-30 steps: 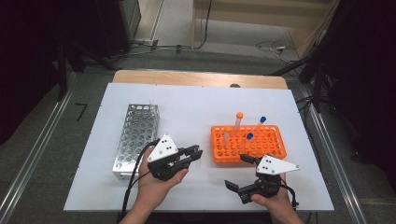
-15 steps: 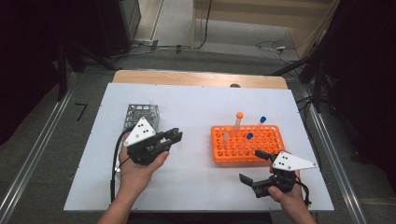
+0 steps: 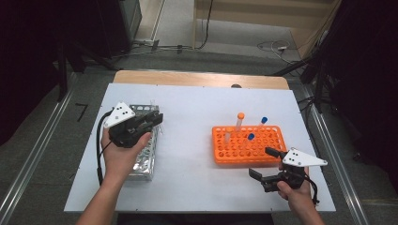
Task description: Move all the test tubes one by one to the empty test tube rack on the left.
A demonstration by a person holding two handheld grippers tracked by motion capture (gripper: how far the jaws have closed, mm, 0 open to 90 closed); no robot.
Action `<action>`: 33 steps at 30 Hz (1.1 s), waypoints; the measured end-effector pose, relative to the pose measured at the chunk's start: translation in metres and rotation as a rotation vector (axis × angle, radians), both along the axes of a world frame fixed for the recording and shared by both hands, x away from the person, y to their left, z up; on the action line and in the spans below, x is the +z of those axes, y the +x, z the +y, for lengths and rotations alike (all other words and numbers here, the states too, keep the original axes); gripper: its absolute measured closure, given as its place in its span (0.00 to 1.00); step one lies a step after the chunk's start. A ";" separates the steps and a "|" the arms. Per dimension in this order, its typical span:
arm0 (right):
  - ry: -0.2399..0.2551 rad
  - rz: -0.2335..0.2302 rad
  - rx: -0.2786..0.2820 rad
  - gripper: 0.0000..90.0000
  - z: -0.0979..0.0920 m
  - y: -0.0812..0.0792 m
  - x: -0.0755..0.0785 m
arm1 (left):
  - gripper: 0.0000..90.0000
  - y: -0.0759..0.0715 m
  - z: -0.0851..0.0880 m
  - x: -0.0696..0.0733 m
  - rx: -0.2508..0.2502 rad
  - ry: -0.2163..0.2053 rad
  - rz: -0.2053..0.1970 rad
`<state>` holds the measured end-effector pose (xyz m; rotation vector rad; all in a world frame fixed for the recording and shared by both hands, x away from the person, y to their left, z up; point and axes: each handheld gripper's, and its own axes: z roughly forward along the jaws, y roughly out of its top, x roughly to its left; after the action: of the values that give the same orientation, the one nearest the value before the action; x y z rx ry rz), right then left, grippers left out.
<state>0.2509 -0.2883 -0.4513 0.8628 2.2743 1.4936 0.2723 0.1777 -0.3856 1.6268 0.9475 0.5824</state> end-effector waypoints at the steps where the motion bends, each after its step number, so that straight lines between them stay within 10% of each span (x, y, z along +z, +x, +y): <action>1: 0.002 0.000 -0.003 0.00 -0.001 0.001 0.000 | 0.85 0.002 0.002 0.001 0.009 -0.004 -0.002; 33: -0.009 0.014 -0.036 0.00 -0.010 0.009 -0.004 | 0.85 0.070 0.025 -0.008 0.175 0.034 0.043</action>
<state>0.2599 -0.2980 -0.4555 0.9094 2.2614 1.4650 0.3423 0.2031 -0.3934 1.6020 1.1244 0.6884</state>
